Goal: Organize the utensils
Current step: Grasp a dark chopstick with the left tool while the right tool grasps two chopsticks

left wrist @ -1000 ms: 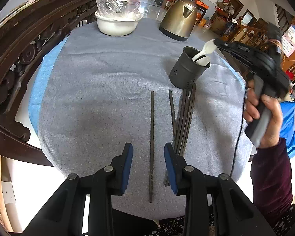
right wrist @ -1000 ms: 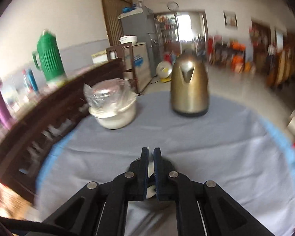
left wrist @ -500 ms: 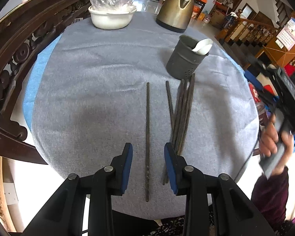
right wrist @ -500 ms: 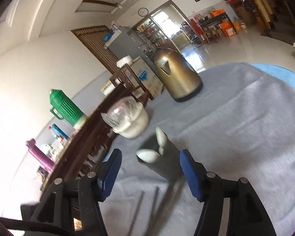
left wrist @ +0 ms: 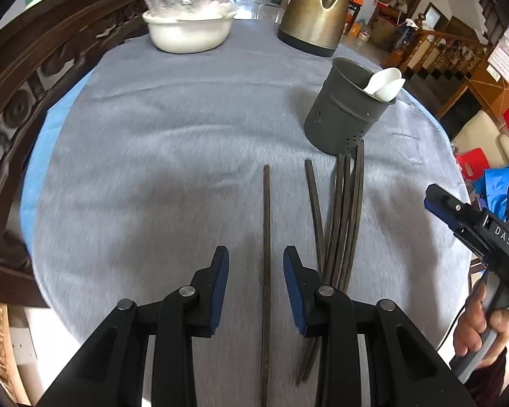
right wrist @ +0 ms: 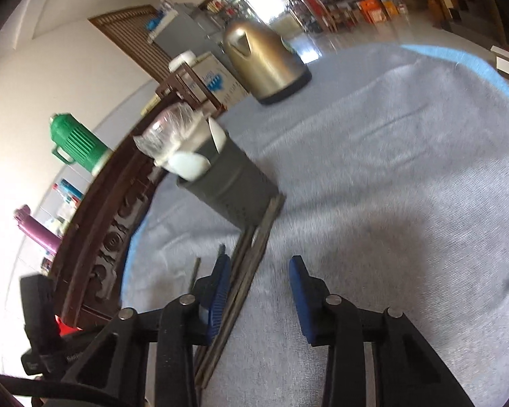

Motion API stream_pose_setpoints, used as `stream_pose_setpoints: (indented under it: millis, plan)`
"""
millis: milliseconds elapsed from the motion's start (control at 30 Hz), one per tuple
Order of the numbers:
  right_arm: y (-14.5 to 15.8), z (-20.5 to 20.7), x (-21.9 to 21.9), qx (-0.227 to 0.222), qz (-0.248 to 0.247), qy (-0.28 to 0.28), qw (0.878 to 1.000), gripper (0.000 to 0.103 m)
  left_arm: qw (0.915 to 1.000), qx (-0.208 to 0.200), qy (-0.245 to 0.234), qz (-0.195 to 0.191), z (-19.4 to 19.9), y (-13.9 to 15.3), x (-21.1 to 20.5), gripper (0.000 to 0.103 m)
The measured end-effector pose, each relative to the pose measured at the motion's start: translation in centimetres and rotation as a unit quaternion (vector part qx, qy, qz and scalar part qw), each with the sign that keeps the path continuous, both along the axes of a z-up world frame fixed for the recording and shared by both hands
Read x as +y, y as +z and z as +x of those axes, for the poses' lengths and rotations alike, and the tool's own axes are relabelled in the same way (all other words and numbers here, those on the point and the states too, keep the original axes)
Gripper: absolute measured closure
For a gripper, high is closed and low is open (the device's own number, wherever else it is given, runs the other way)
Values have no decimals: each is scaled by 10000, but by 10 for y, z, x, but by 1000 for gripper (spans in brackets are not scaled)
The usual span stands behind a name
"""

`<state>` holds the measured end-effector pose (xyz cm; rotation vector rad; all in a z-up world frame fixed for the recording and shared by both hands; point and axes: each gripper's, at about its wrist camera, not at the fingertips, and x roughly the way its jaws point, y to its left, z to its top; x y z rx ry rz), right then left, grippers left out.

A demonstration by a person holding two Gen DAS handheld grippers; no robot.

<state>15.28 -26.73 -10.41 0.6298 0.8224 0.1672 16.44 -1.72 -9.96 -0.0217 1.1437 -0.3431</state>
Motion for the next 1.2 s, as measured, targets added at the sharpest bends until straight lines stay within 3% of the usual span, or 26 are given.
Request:
stream_pose_setpoints:
  millis: [133,467,600,733,833,1033,1200]
  plan:
    - [-11,18,9,253,-76,-1,9997,76,10000,1,-81,-13,16,-7,-10,69]
    - [-35,62,53,895,-580,327,9938,79,9995,196,-202,152,40,-32,-26,70]
    - [-40,66,65,933,-985,374,9901,83,9992,236,-226,219,45,-39,-28,83]
    - [-35,63,75,931,-1553,540,9820,85,9994,231,-185,166,51,-39,-28,88]
    - [-34,56,65,979,-1643,588,9798,85,9995,201,-183,183,55,-38,-27,92]
    - [-30,46,27,1178,-1464,361,9815,85,9994,183,-199,220,64,-38,-35,94]
    - [-31,45,-8,1352,-864,69,9870,85,9994,166,-189,246,74,-37,-41,94]
